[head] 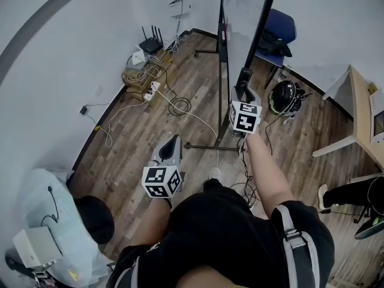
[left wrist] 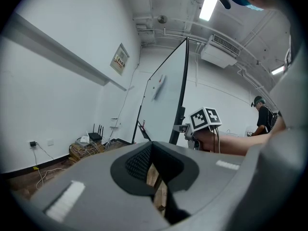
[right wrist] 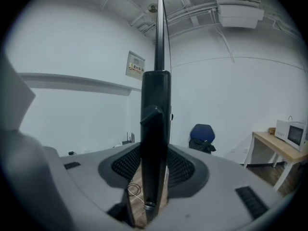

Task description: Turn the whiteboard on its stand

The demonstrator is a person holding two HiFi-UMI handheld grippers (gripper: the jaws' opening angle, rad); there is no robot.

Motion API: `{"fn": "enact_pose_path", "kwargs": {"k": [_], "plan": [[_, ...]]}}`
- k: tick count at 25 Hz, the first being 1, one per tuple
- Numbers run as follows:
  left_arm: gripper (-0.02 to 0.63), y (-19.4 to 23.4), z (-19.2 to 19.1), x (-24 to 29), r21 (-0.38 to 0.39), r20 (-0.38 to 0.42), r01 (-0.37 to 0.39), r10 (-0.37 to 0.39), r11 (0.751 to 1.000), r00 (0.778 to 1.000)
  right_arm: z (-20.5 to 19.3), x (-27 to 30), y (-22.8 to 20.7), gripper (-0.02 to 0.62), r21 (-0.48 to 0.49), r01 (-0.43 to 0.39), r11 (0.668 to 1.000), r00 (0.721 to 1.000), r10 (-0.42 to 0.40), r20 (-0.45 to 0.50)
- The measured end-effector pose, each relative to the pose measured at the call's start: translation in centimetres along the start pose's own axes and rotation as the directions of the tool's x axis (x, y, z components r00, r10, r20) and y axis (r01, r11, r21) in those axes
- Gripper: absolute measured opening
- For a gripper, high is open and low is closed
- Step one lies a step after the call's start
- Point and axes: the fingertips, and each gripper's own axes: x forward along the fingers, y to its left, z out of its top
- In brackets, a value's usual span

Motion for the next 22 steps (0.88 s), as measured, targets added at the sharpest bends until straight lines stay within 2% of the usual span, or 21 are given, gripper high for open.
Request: {"fn": "enact_pose_path", "kwargs": {"k": [22], "plan": [[0.008,-4.8,-2.3,-7.0,0.043,-0.004,0.035,-0.035,0.998,0.999,-3.3,-11.6,4.6,0.173,-0.048,-0.043,0.998,0.998,0.045,0.043]]}}
